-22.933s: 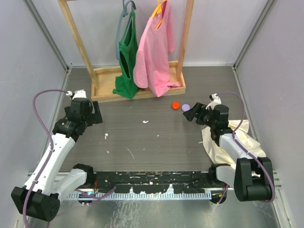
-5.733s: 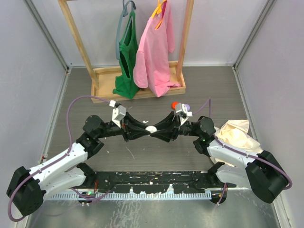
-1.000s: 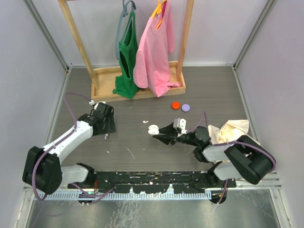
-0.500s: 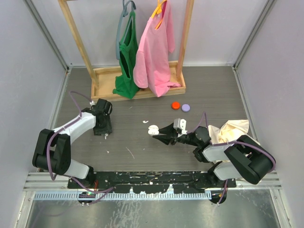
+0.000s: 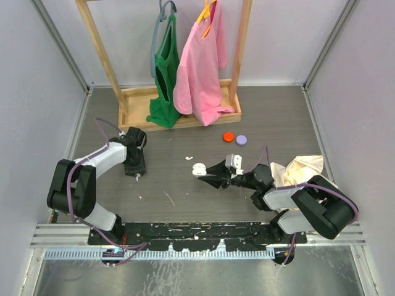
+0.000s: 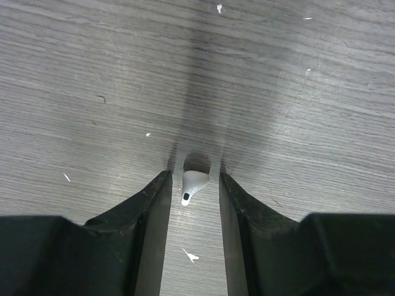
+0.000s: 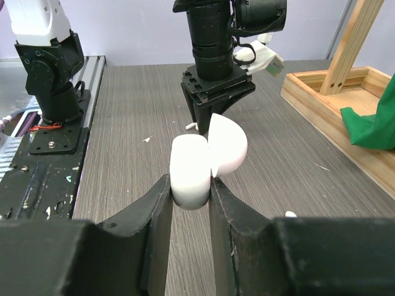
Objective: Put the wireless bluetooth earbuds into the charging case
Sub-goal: Pick up the earbud from the center of the board.
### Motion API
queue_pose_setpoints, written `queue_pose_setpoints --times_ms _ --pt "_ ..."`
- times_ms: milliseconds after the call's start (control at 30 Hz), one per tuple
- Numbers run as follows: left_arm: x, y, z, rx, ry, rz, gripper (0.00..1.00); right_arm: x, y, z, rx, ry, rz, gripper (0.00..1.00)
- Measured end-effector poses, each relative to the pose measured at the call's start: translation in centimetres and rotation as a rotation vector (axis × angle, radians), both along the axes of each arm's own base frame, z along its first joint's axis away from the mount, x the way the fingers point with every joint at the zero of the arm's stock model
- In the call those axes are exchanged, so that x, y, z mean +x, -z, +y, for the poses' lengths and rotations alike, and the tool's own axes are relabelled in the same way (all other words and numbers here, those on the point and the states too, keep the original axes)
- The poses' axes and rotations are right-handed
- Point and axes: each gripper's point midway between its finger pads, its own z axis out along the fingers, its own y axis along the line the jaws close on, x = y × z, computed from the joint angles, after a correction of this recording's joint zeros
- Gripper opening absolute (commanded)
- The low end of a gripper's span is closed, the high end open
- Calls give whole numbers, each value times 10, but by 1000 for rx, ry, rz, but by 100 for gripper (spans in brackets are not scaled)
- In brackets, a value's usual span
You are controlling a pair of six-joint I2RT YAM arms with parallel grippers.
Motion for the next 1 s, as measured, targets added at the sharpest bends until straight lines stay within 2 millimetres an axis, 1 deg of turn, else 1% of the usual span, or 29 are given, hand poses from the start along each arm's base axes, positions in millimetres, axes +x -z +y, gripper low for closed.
queue_pose_setpoints --times_ms 200,500,633,933,1000 --pt "2 -2 -2 -10 4 -1 33 0 0 0 0 -1 0 1" --pt "1 2 -3 -7 14 32 32 0 0 0 0 0 0 1" --pt "0 3 -3 -7 23 38 28 0 0 0 0 -1 2 1" --pt "0 3 -7 -27 33 46 13 0 0 0 1 -2 4 1" --pt "-1 3 -9 -36 35 48 12 0 0 0 1 -2 4 1"
